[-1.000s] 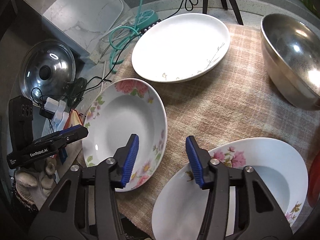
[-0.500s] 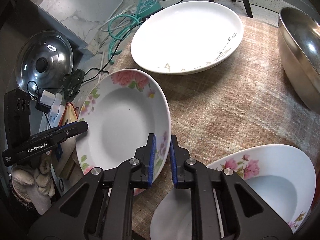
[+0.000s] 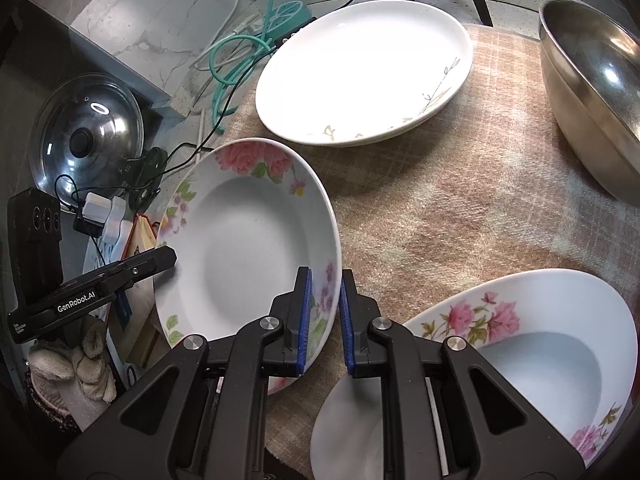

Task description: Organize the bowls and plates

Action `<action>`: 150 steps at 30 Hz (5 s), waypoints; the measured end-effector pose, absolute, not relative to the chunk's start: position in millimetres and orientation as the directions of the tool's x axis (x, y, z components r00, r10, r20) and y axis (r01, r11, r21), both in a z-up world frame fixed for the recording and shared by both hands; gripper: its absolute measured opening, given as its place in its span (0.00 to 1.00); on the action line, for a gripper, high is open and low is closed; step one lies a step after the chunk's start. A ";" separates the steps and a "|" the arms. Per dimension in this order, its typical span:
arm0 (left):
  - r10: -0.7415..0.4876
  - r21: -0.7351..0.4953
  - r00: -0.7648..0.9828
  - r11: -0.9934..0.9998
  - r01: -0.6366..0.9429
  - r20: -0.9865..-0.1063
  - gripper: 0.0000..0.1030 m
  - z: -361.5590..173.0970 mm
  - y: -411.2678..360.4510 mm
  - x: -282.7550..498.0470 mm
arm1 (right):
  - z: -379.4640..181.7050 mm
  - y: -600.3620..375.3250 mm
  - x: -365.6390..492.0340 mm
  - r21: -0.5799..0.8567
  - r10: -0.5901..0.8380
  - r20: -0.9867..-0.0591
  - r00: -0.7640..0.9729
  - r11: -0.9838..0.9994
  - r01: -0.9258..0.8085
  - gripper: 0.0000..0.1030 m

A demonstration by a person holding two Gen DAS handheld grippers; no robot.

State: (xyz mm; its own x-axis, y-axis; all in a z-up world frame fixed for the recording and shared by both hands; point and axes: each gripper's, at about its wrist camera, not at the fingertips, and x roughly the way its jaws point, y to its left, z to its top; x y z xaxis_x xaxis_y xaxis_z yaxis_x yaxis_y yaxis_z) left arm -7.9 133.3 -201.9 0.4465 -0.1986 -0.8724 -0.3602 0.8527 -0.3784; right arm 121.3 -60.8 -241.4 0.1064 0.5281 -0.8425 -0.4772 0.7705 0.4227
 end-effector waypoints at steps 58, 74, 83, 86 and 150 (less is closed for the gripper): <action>-0.372 -0.386 0.316 0.922 0.022 -0.872 0.21 -191.7 -40.9 27.1 | -232.5 -277.1 70.0 0.400 0.428 -0.868 0.252 0.903 -0.157 0.14; -0.341 -0.347 0.319 0.937 0.039 -0.884 0.21 -192.5 -48.2 31.3 | -230.0 -270.9 69.8 0.340 0.378 -0.886 0.268 0.923 -0.179 0.18; -0.343 -0.349 0.335 0.936 0.045 -0.878 0.32 -187.0 -46.7 30.2 | -215.9 -260.5 63.5 0.254 0.328 -0.880 0.342 0.936 -0.245 0.60; -0.343 -0.352 0.350 0.935 0.041 -0.872 0.49 -183.8 -43.8 29.8 | -207.9 -258.4 60.4 0.235 0.322 -0.870 0.374 0.937 -0.260 0.69; -0.286 -0.293 0.408 0.955 0.047 -0.867 0.41 -205.3 139.9 234.3 | -230.2 -96.2 223.8 0.397 0.422 -0.849 0.318 0.907 -0.141 0.49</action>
State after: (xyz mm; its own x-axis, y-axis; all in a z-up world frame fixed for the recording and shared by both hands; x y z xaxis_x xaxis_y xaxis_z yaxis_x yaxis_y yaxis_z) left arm 234.3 139.9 -205.3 0.4075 -0.2864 -0.8671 0.0471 0.9549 -0.2933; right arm 223.8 -96.2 -230.2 0.3180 0.4217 -0.8491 -0.1415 0.9067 0.3973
